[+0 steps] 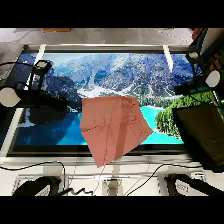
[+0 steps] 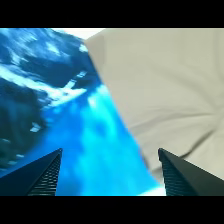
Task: Fold the clothes and pants, and hang the long-sleeved shirts on hangers.
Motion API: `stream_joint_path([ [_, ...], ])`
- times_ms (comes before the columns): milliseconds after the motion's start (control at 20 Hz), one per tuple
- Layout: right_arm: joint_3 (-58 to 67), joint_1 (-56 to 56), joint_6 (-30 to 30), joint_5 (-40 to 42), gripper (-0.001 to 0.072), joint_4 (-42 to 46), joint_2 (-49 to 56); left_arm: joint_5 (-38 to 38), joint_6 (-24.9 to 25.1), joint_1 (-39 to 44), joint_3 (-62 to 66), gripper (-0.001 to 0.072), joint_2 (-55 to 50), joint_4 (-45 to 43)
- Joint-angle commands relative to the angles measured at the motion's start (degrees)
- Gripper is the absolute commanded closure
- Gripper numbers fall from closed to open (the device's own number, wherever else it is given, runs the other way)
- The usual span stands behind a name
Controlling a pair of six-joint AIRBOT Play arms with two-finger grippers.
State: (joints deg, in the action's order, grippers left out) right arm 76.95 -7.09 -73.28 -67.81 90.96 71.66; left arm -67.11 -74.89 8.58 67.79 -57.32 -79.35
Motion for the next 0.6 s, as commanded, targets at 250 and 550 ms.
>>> stream_joint_path([
  [250,-26.51,-14.99,18.36,-3.43,0.0249,-35.23,4.09,0.59,-4.83,0.02,-0.04,0.0028,-1.51,5.92],
  [550,-28.57,-7.19,15.96,-3.04,0.0249,-38.66,15.08,-5.07,-4.79,0.0,-7.82,0.0474,-5.79,6.36],
])
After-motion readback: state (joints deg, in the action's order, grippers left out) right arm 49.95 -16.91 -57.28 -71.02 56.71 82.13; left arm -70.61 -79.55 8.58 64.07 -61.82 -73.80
